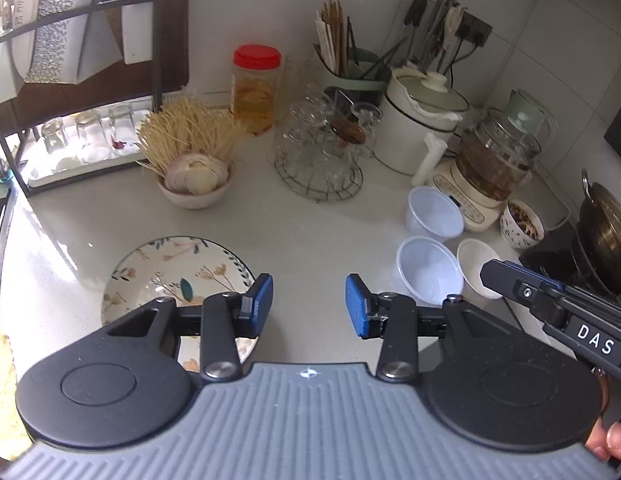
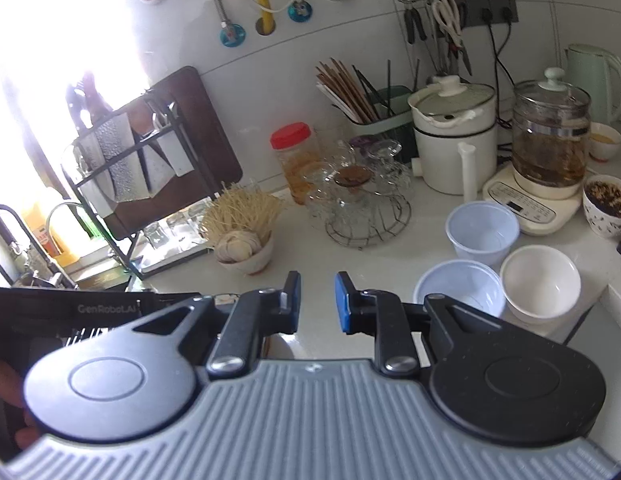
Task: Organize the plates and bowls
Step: 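Move both open tools toward the white plastic bowls by the tea maker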
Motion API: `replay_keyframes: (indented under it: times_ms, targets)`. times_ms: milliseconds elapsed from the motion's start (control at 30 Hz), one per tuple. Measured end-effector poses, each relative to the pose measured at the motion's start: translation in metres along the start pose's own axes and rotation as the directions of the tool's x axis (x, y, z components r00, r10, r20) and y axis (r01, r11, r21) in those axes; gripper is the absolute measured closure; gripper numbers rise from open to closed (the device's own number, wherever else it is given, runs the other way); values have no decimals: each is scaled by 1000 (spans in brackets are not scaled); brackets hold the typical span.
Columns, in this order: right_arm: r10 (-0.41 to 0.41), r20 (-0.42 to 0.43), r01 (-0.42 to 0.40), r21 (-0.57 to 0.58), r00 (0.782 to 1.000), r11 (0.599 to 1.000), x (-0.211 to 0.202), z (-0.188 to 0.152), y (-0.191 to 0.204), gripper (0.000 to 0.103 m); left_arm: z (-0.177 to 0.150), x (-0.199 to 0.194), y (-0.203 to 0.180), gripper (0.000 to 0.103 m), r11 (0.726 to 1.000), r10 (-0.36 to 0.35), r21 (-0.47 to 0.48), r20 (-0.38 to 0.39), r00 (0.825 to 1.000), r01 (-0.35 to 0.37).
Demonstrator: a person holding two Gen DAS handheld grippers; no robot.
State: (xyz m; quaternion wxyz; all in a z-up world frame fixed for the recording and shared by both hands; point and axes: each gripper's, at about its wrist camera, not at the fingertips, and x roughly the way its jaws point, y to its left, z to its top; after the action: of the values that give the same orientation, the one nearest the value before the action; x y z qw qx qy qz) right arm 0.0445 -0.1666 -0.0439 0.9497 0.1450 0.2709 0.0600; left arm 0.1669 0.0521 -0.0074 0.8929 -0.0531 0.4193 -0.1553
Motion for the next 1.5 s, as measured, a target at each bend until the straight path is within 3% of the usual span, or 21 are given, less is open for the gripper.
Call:
replay_keyframes:
  times_ms: [333,467,633,933,1100,1200,1500]
  targets:
    - [-62,-28,64,89,998,994,-6,-22,-40,80,-8,25,-33,57,999,-13,49,-50,999,15]
    - [-80,-38,84,118,996,989,-6,-28,-54,80,-7,45,-43,57,997,-57,47,-90,994,61]
    - [-95,-45,100,130,994,986,-10,-26,-74,80,-15,66,-60,57,995,-33,90,-114,993,44]
    - [-114,-32,118,161,993,980,-6,-28,-100,80,-22,88,-78,57,991,-57,108,-154,986,74]
    - [-126,-29,130,185,992,974,-6,-29,-106,80,-17,100,-87,49,990,-62,114,-164,984,81]
    - [-131,-31,135,223,991,965,-3,-29,-116,74,-14,108,-92,49,986,-76,131,-181,981,100]
    - [-199,-64,210,303,978,930,19,-28,-147,29,13,147,-102,49,982,-96,140,-210,973,127]
